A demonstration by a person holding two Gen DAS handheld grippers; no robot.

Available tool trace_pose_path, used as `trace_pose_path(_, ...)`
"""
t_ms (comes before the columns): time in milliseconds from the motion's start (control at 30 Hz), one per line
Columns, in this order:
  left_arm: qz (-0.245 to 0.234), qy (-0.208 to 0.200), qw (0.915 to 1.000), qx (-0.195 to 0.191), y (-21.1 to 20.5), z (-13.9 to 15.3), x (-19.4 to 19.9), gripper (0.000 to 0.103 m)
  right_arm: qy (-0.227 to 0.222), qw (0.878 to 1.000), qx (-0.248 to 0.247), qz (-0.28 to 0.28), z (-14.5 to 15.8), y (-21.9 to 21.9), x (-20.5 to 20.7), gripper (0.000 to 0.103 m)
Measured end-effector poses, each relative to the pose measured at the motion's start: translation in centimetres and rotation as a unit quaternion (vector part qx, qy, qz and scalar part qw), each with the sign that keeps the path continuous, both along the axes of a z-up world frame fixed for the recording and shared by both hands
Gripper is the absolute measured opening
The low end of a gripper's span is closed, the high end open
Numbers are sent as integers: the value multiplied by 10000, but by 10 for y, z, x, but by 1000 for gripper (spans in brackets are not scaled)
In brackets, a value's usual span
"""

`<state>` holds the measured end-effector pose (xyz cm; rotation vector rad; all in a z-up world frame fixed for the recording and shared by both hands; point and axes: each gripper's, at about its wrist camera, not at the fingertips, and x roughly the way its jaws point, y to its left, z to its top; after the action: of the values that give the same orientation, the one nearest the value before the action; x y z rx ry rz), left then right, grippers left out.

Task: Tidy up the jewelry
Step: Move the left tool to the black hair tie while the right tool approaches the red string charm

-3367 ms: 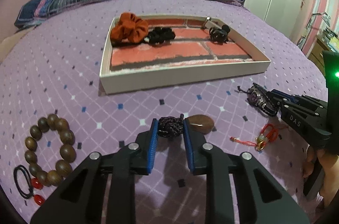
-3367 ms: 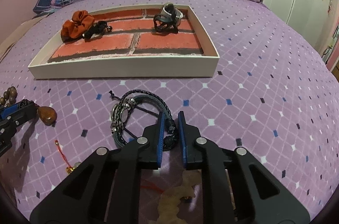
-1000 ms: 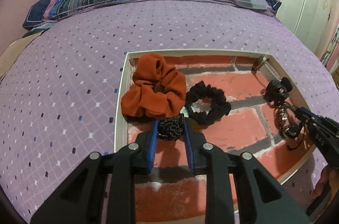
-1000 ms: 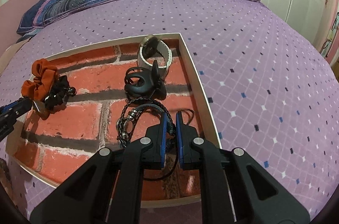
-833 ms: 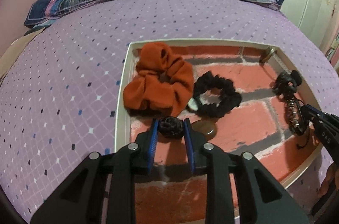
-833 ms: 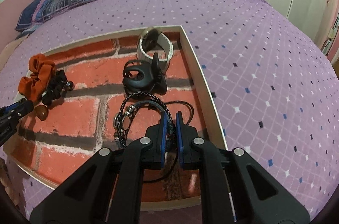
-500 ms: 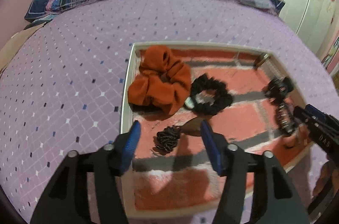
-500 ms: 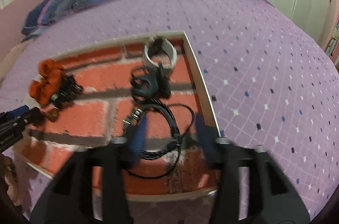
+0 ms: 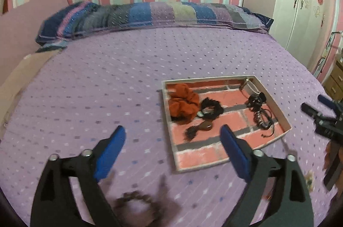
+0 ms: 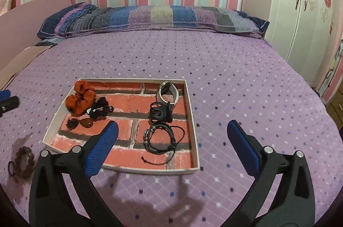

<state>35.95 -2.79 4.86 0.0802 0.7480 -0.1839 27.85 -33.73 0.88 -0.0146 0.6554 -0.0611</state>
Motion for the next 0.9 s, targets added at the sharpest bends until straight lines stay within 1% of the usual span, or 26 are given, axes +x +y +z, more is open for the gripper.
trace_pose_path(133, 146, -171, 9995, 235, 27, 16, -22, 94, -31, 9999, -136, -92, 13, 2, -17, 99)
trace_pose_path(200, 231, -179, 9994, 211, 41, 21, -31, 94, 36, 9997, -169, -169, 13, 3, -22, 99)
trace_pose_path(267, 294, -146, 9994, 105, 55, 24, -41, 94, 122, 9995, -166, -226, 11, 5, -30, 99)
trace_pose_path(400, 422, -95, 9991, 55, 72, 18, -57, 95, 236, 9991, -244, -255, 2, 11, -48, 99)
trace_pose_path(600, 558, -26, 9984, 9, 90, 1, -82, 95, 237, 9990, -226, -292, -9, 14, -78, 99)
trace_pose_path(733, 641, 109, 9979, -65, 99, -24, -99, 95, 171, 9992, -116, -336, -18, 12, -100, 99)
trace_pose_path(800, 689, 148, 9975, -34, 103, -36, -106, 95, 179, 9989, -175, -387, -22, 12, -107, 99)
trace_pose_path(900, 712, 240, 9971, -141, 112, -53, -118, 95, 153, 9980, -320, -519, -31, 8, -121, 99)
